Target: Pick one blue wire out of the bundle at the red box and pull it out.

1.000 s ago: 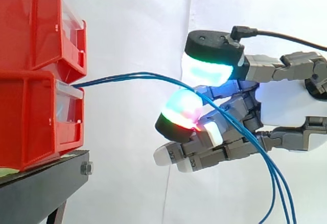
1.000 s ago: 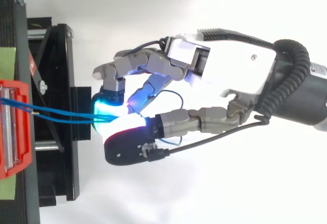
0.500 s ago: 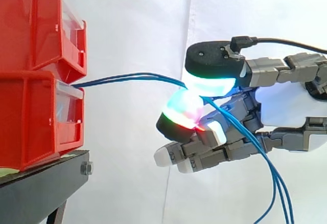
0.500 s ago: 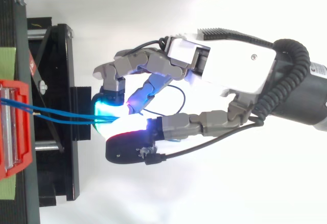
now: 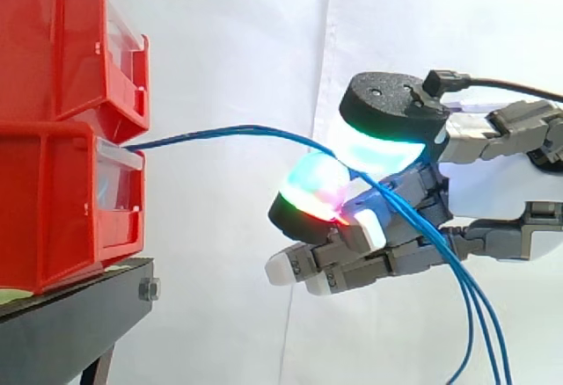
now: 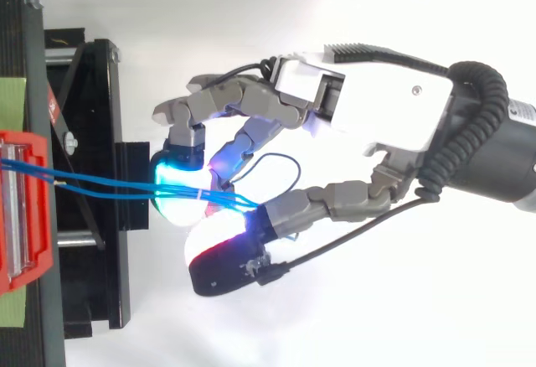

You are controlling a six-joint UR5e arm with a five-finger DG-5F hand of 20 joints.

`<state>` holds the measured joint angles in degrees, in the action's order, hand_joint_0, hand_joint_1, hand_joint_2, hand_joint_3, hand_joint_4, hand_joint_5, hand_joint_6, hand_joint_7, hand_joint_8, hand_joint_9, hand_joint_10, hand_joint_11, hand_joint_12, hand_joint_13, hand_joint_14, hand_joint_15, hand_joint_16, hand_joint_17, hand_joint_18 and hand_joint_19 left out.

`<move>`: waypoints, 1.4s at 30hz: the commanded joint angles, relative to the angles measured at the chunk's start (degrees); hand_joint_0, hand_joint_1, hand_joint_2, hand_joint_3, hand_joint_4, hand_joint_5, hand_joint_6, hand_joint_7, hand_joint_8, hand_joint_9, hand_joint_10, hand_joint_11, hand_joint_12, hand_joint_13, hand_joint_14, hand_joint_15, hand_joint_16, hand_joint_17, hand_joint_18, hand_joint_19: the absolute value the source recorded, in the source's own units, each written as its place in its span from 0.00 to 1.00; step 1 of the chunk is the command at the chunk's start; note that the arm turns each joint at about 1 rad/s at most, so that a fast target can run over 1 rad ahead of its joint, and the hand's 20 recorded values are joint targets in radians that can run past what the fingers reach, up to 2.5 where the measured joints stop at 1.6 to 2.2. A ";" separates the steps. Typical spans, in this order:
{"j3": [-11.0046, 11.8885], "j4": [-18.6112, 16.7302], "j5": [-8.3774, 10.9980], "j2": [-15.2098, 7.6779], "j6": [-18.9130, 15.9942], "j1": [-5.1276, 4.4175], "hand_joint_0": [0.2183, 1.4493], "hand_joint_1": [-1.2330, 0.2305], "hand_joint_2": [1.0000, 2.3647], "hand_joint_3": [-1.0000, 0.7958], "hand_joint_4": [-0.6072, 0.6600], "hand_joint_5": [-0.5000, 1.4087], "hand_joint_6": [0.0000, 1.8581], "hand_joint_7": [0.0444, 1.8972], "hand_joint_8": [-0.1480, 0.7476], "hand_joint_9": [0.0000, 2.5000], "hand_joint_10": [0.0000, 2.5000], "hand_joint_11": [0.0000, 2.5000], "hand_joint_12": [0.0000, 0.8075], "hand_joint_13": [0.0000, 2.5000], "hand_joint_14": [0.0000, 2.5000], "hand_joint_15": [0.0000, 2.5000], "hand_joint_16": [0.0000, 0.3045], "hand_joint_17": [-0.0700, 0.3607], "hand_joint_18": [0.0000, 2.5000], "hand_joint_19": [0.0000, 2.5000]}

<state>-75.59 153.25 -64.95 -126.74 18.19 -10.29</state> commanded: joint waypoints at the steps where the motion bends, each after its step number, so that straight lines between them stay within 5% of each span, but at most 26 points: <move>1: 0.00 -0.15 0.00 0.00 0.00 0.09 0.24 0.37 0.00 0.28 0.73 0.18 0.45 0.60 0.53 0.33 0.01 0.33 0.46 0.12 0.00 0.08 0.17 0.43 0.01 0.12; 6: 0.00 -0.15 0.00 0.00 0.00 0.09 0.26 0.53 0.00 0.30 0.69 0.19 0.45 0.64 0.51 0.36 0.01 0.31 0.42 0.14 0.00 0.09 0.15 0.40 0.03 0.13; 12: 0.00 -0.15 0.09 0.00 0.00 0.09 0.27 0.41 0.02 0.47 0.63 0.17 0.49 0.63 0.53 0.35 0.01 0.36 0.43 0.14 0.00 0.10 0.15 0.40 0.03 0.13; 18: 0.00 -0.23 0.00 0.00 0.00 0.09 0.31 0.32 0.02 0.51 0.56 0.16 0.49 0.70 0.52 0.35 0.01 0.38 0.43 0.14 0.00 0.09 0.15 0.40 0.03 0.13; 23: 0.00 0.03 0.00 0.00 0.00 0.09 0.35 0.28 0.02 0.48 0.51 0.15 0.50 0.69 0.51 0.33 0.01 0.38 0.44 0.13 0.00 0.08 0.16 0.42 0.02 0.12; 27: 0.00 0.03 0.00 0.00 0.00 0.18 0.40 0.25 0.01 0.36 0.60 0.14 0.49 0.59 0.49 0.30 0.01 0.37 0.46 0.11 0.00 0.07 0.17 0.43 0.01 0.10; 28: 0.00 -0.06 0.00 0.00 0.00 0.18 0.37 0.26 0.00 0.30 0.63 0.14 0.49 0.56 0.49 0.29 0.01 0.36 0.46 0.10 0.00 0.07 0.17 0.43 0.00 0.11; 33: 0.00 -0.15 0.00 0.00 0.00 0.09 0.22 0.43 0.00 0.28 0.68 0.17 0.45 0.58 0.53 0.32 0.01 0.31 0.47 0.12 0.00 0.08 0.17 0.44 0.03 0.13; 36: 0.00 -0.15 0.00 0.00 0.00 0.18 0.25 0.56 0.00 0.30 0.65 0.19 0.42 0.60 0.50 0.34 0.01 0.27 0.42 0.14 0.00 0.09 0.16 0.41 0.05 0.15; 42: 0.00 0.03 0.09 0.00 0.00 0.09 0.26 0.48 0.02 0.43 0.62 0.18 0.44 0.61 0.51 0.36 0.01 0.30 0.43 0.15 0.01 0.10 0.15 0.40 0.05 0.15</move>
<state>-75.58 153.24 -64.92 -126.74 18.19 -10.16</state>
